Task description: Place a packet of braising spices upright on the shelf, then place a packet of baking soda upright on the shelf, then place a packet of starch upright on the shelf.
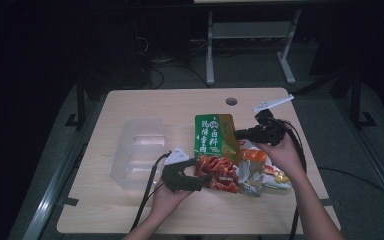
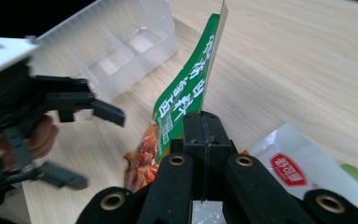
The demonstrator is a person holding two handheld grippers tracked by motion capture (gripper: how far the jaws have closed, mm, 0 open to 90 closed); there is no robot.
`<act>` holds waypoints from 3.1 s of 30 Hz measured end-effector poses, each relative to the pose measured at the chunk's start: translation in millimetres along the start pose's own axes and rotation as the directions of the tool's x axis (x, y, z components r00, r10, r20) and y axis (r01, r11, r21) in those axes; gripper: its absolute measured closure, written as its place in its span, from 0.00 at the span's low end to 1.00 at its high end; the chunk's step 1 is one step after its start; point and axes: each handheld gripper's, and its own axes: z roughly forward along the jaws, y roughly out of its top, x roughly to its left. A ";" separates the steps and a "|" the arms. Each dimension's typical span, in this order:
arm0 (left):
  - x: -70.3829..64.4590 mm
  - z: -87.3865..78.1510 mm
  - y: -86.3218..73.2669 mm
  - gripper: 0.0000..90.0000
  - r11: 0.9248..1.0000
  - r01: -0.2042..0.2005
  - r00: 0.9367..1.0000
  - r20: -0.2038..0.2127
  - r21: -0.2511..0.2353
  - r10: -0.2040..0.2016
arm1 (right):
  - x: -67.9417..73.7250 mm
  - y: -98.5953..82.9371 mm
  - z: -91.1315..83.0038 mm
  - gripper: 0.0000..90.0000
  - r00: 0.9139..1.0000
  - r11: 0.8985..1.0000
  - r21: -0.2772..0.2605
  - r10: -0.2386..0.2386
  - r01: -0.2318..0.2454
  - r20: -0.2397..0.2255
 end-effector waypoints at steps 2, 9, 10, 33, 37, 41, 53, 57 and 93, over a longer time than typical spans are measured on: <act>3.8 8.5 4.0 0.20 1.000 0.013 1.000 -0.022 0.004 -0.013 | 1.5 -0.2 -10.6 1.00 1.000 1.000 -0.007 -0.018 0.018 0.006; 16.1 29.7 10.5 0.23 0.996 0.091 0.996 -0.007 0.016 -0.091 | -8.7 -7.7 -23.1 1.00 1.000 1.000 -0.010 -0.015 0.015 0.015; 21.9 37.8 12.2 0.25 0.991 0.131 0.991 0.006 0.031 -0.132 | -10.4 -9.3 -23.7 1.00 1.000 1.000 -0.005 -0.006 0.006 0.016; 27.9 43.0 13.7 0.97 0.987 0.161 0.984 0.078 0.003 -0.161 | -44.1 -37.4 -18.1 1.00 0.994 0.994 0.004 0.107 -0.107 -0.014; 22.9 36.1 10.7 0.98 0.992 0.127 0.989 0.076 -0.027 -0.125 | -45.9 -42.1 -11.3 0.89 0.992 0.992 0.021 0.123 -0.122 -0.039; 16.3 31.3 9.2 0.98 0.998 0.053 0.997 0.061 -0.013 -0.052 | -45.2 -48.9 9.7 0.85 0.987 0.990 0.051 0.133 -0.129 -0.089; 11.5 12.3 3.8 0.92 1.000 0.002 0.999 0.034 0.006 -0.003 | -24.4 -43.4 33.4 0.99 0.983 0.995 0.066 0.081 -0.071 -0.166; 10.0 2.7 2.7 0.83 1.000 -0.024 1.000 0.018 0.014 0.024 | -14.3 -41.2 28.8 0.99 0.982 0.998 0.042 0.060 -0.053 -0.178; -11.1 -66.4 -23.6 0.33 0.979 -0.204 0.978 0.037 0.024 0.203 | 54.8 46.8 16.3 1.00 0.987 0.991 -0.021 -0.134 0.132 -0.093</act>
